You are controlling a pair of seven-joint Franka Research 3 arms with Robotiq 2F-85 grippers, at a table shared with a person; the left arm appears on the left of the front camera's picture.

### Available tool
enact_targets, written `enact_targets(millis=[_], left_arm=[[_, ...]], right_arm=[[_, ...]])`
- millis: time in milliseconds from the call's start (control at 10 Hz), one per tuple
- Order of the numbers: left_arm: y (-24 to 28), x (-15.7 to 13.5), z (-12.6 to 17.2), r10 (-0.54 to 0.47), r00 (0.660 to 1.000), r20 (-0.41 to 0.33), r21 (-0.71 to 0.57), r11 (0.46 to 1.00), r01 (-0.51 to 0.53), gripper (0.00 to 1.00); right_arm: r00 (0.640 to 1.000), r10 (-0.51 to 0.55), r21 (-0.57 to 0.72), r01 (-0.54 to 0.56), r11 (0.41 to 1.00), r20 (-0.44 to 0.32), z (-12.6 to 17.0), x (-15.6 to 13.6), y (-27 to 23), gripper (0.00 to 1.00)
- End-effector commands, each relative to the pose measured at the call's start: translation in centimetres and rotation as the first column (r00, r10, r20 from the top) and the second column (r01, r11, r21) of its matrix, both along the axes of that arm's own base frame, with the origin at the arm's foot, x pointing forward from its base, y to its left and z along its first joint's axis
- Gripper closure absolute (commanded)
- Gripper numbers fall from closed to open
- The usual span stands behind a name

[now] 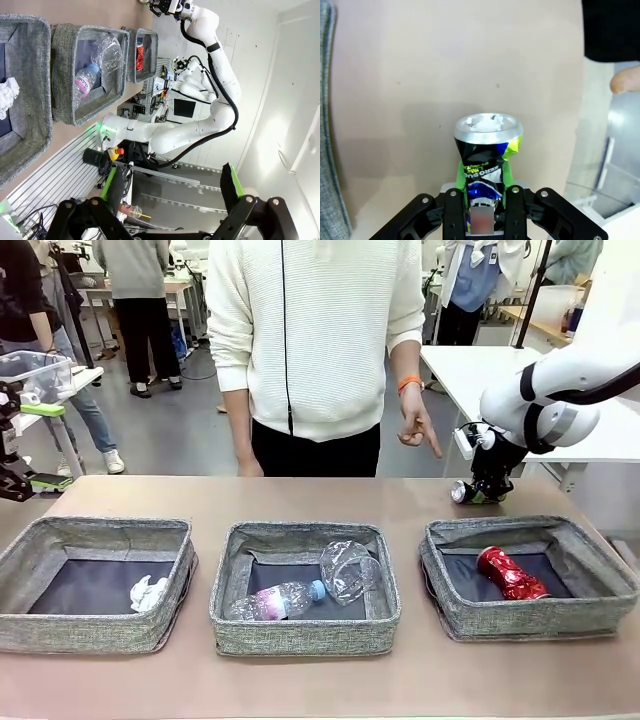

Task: Sort the waste into the appropriate baskets.
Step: Pick up the waste item pointed out by the person.

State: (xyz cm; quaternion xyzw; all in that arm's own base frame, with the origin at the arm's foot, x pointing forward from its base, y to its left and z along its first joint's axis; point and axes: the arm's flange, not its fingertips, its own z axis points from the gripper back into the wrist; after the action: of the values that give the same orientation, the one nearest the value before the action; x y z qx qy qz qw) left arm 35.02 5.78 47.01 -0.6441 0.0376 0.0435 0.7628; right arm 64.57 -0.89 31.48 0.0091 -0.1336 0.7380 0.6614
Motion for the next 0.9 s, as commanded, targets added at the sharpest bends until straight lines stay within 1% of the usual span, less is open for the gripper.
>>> enact_targets(millis=[0, 100, 200, 300, 400, 500, 600, 700, 800], left_arm=[[0.0, -0.1, 0.3, -0.007, 1.0, 0.014, -0.005, 1.0, 0.007, 0.0], [0.0, -0.1, 0.3, -0.007, 1.0, 0.014, -0.005, 1.0, 0.007, 0.0], [0.0, -0.1, 0.3, -0.007, 1.0, 0.014, -0.005, 1.0, 0.007, 0.0], [0.0, -0.1, 0.3, -0.007, 1.0, 0.014, -0.005, 1.0, 0.007, 0.0], [0.0, -0.1, 0.3, -0.007, 1.0, 0.014, -0.005, 1.0, 0.007, 0.0], [0.0, -0.1, 0.3, -0.007, 1.0, 0.014, -0.005, 1.0, 0.007, 0.0], [0.0, -0.1, 0.3, -0.007, 1.0, 0.014, -0.005, 1.0, 0.007, 0.0], [0.0, -0.1, 0.3, -0.007, 1.0, 0.014, -0.005, 1.0, 0.007, 0.0], [0.0, -0.1, 0.3, -0.007, 1.0, 0.014, -0.005, 1.0, 0.007, 0.0]], right_arm=[[0.999, -0.03, -0.034, 0.03, 0.999, -0.009, 1.0, 0.0, 0.2, 1.0], [0.997, -0.079, -0.008, 0.08, 0.997, 0.018, 1.9, 0.0, 0.2, 1.0], [0.981, -0.187, -0.004, 0.187, 0.982, 0.056, 4.2, -0.8, 0.1, 0.75], [0.949, -0.305, -0.005, 0.306, 0.952, 0.084, 8.3, -2.8, -0.3, 0.75], [0.877, -0.468, 0.012, 0.469, 0.883, 0.11, 13.1, -5.7, -0.2, 0.75], [0.834, -0.55, 0.063, 0.547, 0.835, 0.047, 17.6, -9.6, 0.7, 0.75], [0.799, -0.601, 0.083, 0.598, 0.797, 0.016, 20.3, -12.6, 1.5, 0.75], [0.79, -0.613, 0.093, 0.611, 0.786, -0.003, 21.8, -14.9, 2.2, 0.75], [0.793, -0.609, 0.115, 0.601, 0.791, 0.039, 22.5, -16.9, 2.7, 0.75]])
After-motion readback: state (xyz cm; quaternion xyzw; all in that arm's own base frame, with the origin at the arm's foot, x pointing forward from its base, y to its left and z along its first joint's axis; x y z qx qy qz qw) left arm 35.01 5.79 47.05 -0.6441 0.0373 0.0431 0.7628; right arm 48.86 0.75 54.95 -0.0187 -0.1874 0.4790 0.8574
